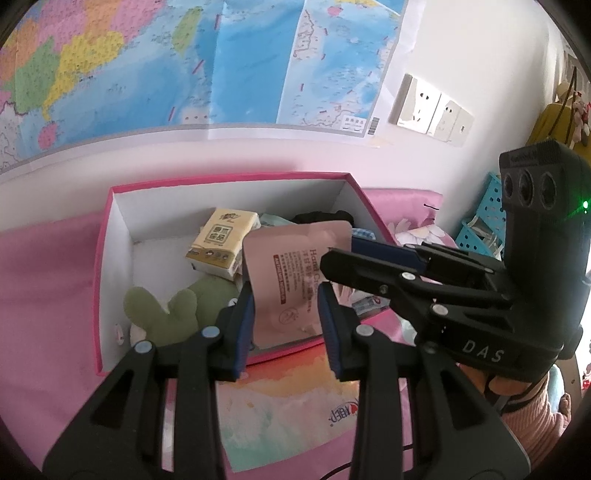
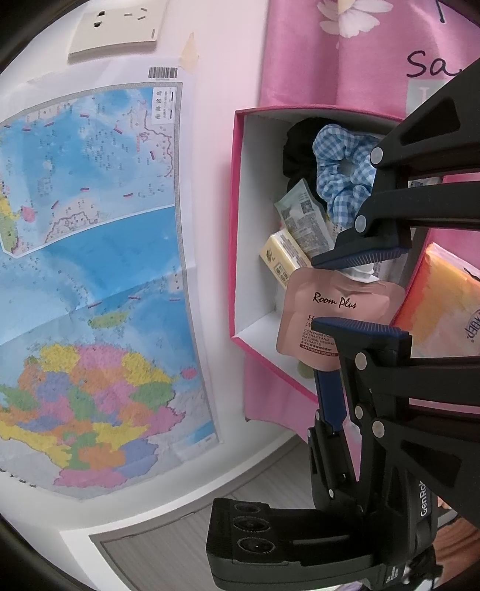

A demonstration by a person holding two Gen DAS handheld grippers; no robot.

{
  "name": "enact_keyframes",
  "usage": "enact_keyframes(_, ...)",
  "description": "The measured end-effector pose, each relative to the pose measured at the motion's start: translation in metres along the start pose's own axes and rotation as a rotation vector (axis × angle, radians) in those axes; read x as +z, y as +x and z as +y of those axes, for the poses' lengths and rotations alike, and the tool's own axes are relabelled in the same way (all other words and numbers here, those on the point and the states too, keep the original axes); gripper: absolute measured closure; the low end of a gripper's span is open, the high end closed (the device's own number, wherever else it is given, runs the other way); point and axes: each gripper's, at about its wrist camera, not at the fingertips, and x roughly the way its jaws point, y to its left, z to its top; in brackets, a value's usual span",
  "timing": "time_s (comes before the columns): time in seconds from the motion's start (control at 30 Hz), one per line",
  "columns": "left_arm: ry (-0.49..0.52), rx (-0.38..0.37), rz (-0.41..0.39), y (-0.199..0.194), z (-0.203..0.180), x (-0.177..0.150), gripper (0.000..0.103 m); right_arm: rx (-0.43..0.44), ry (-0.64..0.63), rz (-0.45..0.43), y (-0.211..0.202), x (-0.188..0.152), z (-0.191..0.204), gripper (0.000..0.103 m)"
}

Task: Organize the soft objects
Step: 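Bring the cream pouch over the pink box opening, then lower the cream pouch into the pink box and open the right gripper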

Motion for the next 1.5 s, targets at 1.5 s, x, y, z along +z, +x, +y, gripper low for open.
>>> enact_keyframes(1.5, -0.101, 0.076, 0.073, 0.033, 0.028, -0.003, 0.054, -0.042, 0.062, 0.046, 0.041, -0.001, -0.02, 0.077)
